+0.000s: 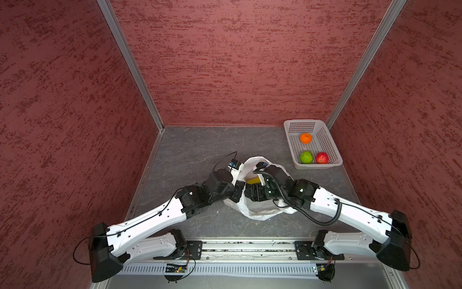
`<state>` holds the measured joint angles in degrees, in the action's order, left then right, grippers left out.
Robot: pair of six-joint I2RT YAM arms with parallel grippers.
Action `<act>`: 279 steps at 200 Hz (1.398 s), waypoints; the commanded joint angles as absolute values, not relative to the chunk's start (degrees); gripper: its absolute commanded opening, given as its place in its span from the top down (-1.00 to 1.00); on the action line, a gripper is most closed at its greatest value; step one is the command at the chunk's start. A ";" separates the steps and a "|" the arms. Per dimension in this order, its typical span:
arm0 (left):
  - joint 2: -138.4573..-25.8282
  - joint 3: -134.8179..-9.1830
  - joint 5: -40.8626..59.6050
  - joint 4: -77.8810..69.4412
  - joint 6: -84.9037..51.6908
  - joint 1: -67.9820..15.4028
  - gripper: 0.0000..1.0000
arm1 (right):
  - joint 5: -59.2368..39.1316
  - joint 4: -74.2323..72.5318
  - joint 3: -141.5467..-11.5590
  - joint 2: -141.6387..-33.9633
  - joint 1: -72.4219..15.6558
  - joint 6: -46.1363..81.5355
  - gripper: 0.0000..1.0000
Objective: Untie the knot of the plastic bag and take out the fruit
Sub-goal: 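Lift the dark avocado out of the bag toward the white basket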
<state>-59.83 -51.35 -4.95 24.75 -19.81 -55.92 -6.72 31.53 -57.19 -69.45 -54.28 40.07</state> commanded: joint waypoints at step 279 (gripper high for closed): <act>-63.04 -56.11 -2.57 28.22 -15.82 -51.56 1.00 | 7.66 27.19 -61.68 -55.90 -54.37 34.68 0.15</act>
